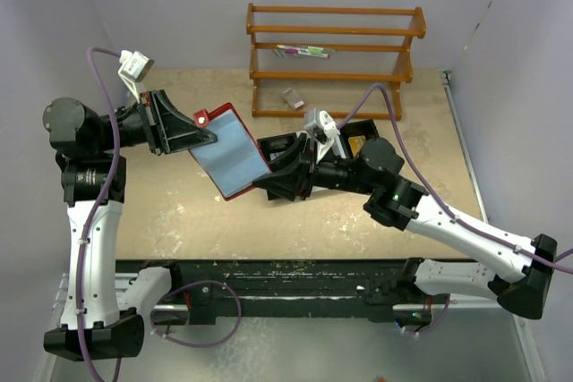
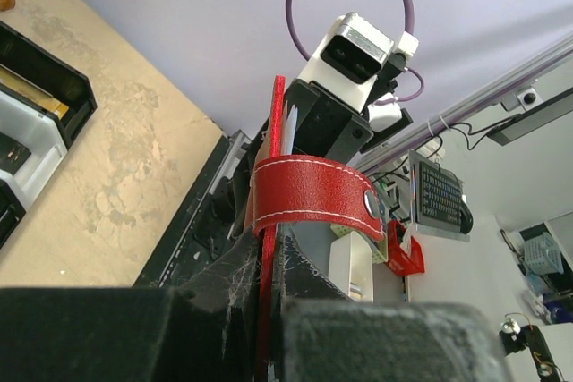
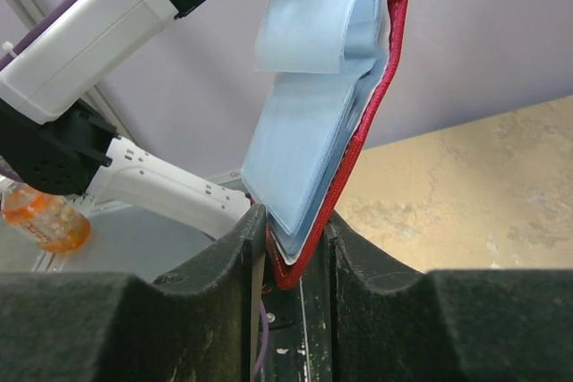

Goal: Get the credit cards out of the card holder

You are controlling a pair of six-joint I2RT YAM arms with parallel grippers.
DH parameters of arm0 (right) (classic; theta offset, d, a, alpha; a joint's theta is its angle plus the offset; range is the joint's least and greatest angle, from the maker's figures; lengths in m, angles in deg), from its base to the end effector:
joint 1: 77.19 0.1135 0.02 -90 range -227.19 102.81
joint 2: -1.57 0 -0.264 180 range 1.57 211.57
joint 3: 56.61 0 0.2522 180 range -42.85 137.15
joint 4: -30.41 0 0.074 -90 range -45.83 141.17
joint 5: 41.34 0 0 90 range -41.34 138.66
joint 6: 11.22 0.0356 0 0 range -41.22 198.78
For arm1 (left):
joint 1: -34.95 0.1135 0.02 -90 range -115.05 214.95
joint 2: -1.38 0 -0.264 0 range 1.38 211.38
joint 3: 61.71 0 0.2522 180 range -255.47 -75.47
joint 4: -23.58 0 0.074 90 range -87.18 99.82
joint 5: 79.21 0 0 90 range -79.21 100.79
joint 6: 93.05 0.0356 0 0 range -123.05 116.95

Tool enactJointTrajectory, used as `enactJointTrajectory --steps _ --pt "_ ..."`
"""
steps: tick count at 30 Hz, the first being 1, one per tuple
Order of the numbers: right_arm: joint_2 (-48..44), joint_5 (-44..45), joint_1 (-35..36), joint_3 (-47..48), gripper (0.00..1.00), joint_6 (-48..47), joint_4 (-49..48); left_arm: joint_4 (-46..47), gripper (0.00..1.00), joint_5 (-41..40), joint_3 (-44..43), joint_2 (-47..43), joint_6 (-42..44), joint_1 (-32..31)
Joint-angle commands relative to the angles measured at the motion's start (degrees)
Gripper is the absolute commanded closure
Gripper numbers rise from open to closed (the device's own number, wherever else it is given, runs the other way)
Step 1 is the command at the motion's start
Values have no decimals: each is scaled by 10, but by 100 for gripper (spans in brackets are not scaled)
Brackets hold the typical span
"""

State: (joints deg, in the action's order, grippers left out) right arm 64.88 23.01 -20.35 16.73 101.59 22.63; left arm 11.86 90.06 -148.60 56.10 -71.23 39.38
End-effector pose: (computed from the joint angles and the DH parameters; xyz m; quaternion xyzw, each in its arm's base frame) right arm 0.1243 0.2184 0.4257 -0.3396 0.4968 0.6050 0.5213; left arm 0.1588 -0.0228 0.4915 0.1622 0.6642 -0.6430 0.3451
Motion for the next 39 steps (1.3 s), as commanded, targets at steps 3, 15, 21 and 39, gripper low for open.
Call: enactJointTrajectory --steps 3,15,21,39 --pt "-18 34 14 25 63 -26 -5 17 100 -8 -13 0 -8 0" --pt "-4 104 50 39 60 -62 26 14 100 -10 -17 0 -9 0" --pt "0 175 72 53 71 -93 53 12 100 -10 -18 0 -11 0" --pt "-1 216 84 35 60 40 -60 -20 100 -4 -7 -14 30 0"
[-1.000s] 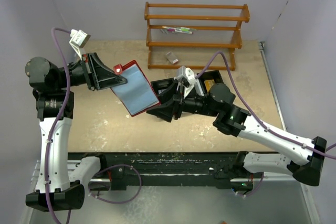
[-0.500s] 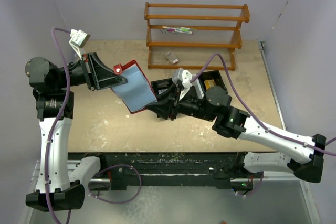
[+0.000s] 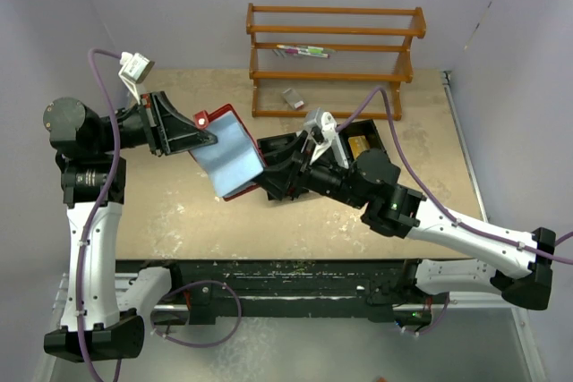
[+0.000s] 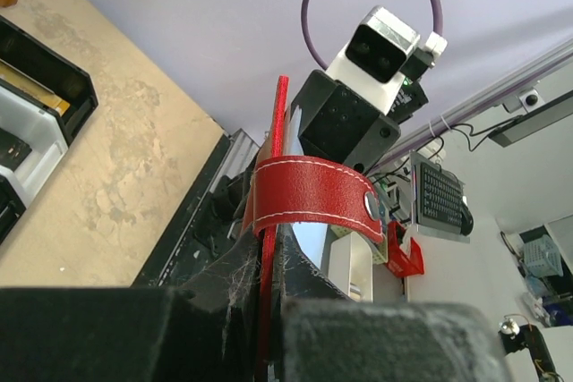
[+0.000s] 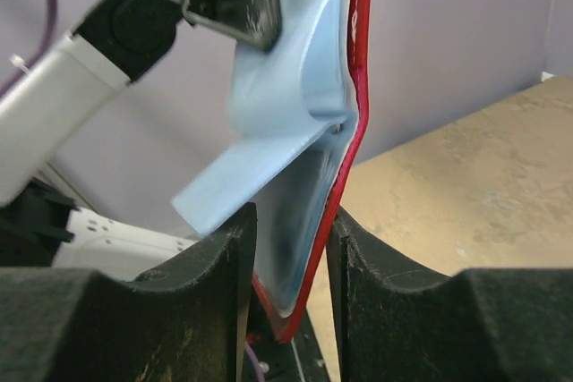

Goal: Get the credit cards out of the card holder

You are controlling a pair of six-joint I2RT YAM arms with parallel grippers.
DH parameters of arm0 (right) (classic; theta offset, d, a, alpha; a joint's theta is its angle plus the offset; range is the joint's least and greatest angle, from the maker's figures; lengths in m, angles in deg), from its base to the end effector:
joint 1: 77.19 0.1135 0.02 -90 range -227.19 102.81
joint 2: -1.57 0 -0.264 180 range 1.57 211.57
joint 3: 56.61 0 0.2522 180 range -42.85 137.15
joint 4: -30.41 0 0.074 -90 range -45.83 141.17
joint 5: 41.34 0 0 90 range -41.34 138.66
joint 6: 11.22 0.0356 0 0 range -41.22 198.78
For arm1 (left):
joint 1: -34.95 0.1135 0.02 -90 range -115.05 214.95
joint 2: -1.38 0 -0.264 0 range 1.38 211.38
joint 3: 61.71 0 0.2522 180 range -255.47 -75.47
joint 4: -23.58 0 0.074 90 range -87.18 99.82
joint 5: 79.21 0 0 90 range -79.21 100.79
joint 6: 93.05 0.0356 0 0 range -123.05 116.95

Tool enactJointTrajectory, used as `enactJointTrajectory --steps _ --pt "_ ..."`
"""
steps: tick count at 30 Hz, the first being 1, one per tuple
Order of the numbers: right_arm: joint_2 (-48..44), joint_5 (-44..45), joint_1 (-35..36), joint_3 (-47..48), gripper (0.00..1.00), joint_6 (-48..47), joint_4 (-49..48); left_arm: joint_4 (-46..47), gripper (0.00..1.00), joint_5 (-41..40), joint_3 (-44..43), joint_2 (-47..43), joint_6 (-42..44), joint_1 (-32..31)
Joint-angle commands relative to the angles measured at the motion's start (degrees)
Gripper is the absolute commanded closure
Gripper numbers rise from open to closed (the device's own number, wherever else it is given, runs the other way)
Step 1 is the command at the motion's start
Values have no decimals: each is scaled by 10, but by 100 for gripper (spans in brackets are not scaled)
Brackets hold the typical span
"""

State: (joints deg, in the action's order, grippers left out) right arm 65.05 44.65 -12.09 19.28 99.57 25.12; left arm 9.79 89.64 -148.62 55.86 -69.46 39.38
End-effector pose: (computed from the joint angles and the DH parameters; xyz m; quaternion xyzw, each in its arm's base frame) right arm 0.1042 0.2303 0.4372 -0.2485 0.5354 0.5649 0.5767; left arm 0.1584 -0.0228 0.4895 0.1593 0.6661 -0.6406 0.3472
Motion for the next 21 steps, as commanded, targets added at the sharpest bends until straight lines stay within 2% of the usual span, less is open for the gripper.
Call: enactJointTrajectory --steps 1,11,16,21 --pt "0 -2 1 7 60 74 -93 1 100 1 -7 -11 14 0" --pt "56 -29 1 53 59 177 -97 -51 100 4 -9 -22 81 0" --pt "77 -36 0 77 69 200 -100 -83 100 9 -11 -30 130 0" --pt "79 -38 0 88 72 203 -103 -146 99 20 -10 -29 187 -1"
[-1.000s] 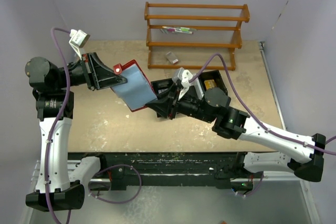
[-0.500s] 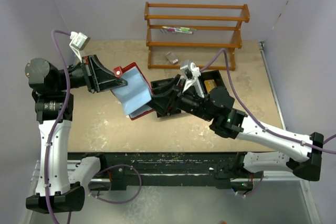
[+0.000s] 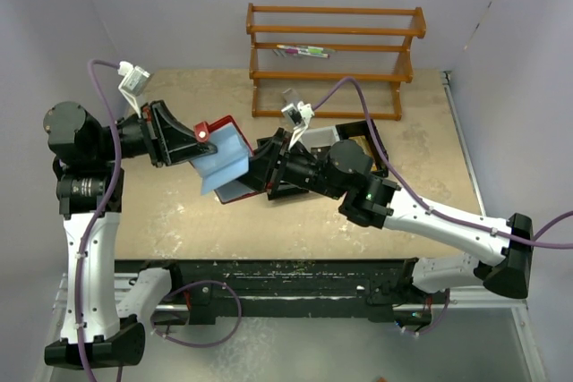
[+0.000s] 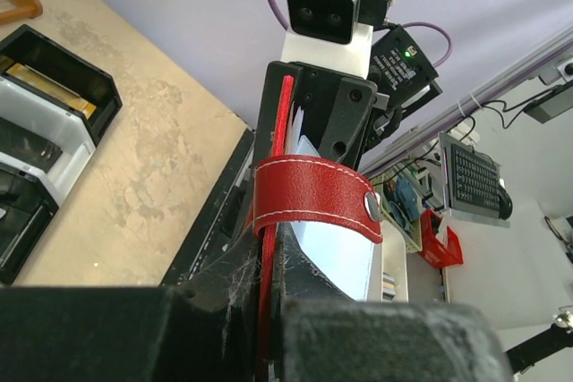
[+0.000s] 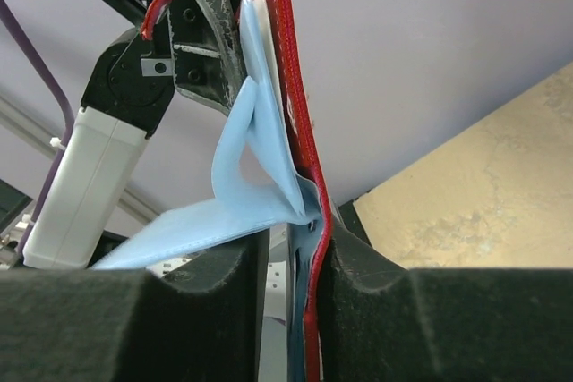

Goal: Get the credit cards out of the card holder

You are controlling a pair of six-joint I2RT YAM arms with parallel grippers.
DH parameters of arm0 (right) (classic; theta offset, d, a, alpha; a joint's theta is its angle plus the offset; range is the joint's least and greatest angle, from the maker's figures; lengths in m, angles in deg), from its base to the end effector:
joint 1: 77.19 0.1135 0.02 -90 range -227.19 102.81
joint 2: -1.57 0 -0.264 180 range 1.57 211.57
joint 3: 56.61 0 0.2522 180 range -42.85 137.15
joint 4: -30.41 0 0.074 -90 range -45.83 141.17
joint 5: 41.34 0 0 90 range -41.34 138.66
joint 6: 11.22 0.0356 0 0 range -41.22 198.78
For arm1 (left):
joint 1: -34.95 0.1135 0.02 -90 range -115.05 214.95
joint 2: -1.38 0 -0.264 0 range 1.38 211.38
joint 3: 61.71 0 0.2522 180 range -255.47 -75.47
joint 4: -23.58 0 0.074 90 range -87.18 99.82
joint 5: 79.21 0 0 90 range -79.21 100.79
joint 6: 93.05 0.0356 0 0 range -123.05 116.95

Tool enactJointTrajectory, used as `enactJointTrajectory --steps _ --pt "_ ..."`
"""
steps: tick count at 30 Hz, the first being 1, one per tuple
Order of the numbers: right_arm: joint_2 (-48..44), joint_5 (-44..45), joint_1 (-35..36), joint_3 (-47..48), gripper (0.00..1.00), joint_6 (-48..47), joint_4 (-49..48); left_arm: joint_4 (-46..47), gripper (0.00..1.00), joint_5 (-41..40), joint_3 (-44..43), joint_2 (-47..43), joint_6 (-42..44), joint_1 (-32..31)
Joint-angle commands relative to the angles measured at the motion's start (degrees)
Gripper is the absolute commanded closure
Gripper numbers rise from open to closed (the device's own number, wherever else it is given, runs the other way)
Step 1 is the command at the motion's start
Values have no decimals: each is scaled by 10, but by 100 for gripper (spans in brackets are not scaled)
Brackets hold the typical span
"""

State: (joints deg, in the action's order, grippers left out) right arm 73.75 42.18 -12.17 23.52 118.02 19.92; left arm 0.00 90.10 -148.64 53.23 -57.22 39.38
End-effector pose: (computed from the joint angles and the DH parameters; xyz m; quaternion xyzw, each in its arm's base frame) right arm 0.1200 0.2671 0.4343 -0.1749 0.5588 0.6597 0.4711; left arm 0.1446 -0.0239 0.4821 0.1926 0.6667 -0.6171 0.3711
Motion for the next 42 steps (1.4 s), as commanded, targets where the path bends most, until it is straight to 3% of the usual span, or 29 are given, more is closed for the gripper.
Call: enactJointTrajectory --steps 1,5,7,10,13,15,20,25,28,32,34,39,42 --pt "-9 -12 1 46 74 19 -52 -53 99 20 -9 -4 71 0" --pt "-10 -12 0 44 87 28 -63 -90 99 26 -11 -2 120 0" --pt "-10 -4 0 47 100 39 -51 -131 94 22 -23 0 168 0" --pt "-10 23 -6 76 100 47 27 -226 62 -1 -66 9 302 0" --pt "10 91 -7 160 100 35 207 -397 42 -59 -146 11 538 0" --pt "35 130 -7 217 100 27 307 -389 36 -82 -131 -17 608 0" --pt "132 229 -6 349 100 -7 491 -307 7 -81 -22 -114 668 0" --pt "219 268 -5 435 100 -18 575 -360 6 -139 20 -140 789 0" --pt "234 258 -4 450 100 -22 577 -259 12 -239 76 -172 740 0" --pt "244 241 -3 459 100 -19 582 -130 13 -321 153 -222 698 0" --pt "245 236 -2 460 100 -19 583 -117 13 -318 164 -226 694 0" --pt "253 239 -1 472 100 -17 588 -187 4 -184 177 -219 702 0" --pt "262 241 3 479 100 -14 587 -196 4 -177 201 -241 725 0"
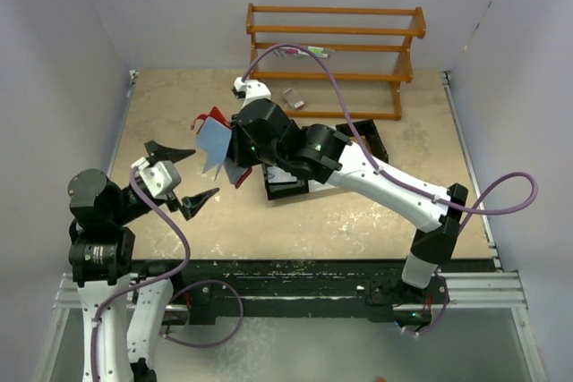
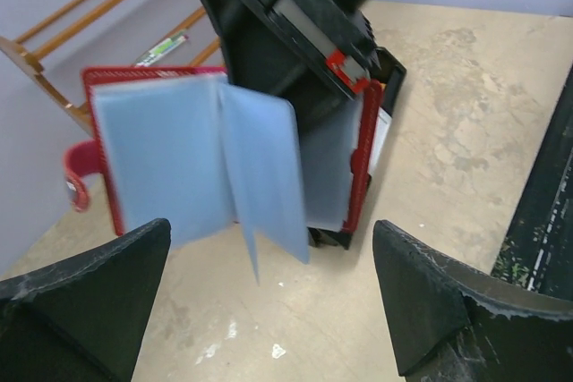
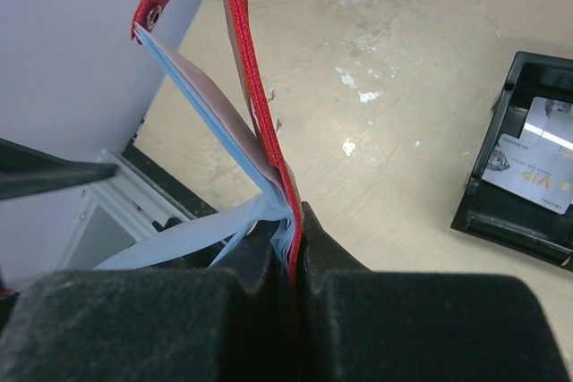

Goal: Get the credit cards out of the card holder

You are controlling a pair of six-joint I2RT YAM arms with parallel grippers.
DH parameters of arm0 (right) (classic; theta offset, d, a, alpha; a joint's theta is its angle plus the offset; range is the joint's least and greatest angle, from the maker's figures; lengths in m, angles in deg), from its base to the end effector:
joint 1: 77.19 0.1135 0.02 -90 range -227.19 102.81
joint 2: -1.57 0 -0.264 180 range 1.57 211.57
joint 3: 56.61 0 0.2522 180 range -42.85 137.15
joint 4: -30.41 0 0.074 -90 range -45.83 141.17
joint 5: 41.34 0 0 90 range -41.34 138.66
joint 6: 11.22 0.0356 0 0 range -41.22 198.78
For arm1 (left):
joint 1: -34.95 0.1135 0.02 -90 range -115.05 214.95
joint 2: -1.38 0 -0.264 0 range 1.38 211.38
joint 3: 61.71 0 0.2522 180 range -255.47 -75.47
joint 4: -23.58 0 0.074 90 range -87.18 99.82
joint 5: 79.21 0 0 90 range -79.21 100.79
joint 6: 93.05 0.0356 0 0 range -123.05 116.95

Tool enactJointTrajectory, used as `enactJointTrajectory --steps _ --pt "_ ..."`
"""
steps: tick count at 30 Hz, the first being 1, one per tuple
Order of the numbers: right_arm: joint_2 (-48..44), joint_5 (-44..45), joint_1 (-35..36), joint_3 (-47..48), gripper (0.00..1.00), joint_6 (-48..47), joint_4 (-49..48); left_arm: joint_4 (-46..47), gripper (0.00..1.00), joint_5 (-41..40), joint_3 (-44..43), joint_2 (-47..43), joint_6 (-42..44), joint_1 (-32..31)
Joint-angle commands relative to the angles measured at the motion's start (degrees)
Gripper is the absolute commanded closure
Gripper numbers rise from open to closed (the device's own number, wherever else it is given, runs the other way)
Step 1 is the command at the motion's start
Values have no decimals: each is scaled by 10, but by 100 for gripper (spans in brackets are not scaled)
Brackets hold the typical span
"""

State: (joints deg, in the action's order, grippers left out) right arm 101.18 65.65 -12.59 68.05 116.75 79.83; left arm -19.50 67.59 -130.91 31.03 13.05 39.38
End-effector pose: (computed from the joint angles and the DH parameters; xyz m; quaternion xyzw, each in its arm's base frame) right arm 0.1771 0.3487 0.4360 -0.1135 0.8273 0.3406 0.4321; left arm 0.0804 -0.0236 0.3989 0.3893 0.6044 -0.2336 0.6547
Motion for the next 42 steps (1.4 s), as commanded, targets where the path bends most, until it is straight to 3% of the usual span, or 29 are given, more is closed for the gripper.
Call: enactJointTrajectory --steps 1,12,17,20,24,30,37,42 --pt "-10 4 8 35 100 0 -16 -1 4 45 29 -24 24 0" --pt "-7 -22 22 37 100 -9 -25 109 24 -181 48 -20 -27 0" --pt "-72 -77 22 -47 100 -51 -84 72 23 -207 0 5 -34 0" --pt "-119 -174 22 -108 100 -89 -137 5 15 -140 -39 34 -50 0" --pt "-172 -303 22 -161 100 -127 -176 -64 8 30 -83 86 -96 0" --pt "-223 -362 20 -181 100 -167 -185 -131 4 166 -139 170 -154 0" --pt "-247 -419 11 -180 100 -195 -164 -49 1 273 -129 175 -287 0" --pt "-237 -431 4 -173 100 -202 -148 40 1 294 -112 162 -388 0"
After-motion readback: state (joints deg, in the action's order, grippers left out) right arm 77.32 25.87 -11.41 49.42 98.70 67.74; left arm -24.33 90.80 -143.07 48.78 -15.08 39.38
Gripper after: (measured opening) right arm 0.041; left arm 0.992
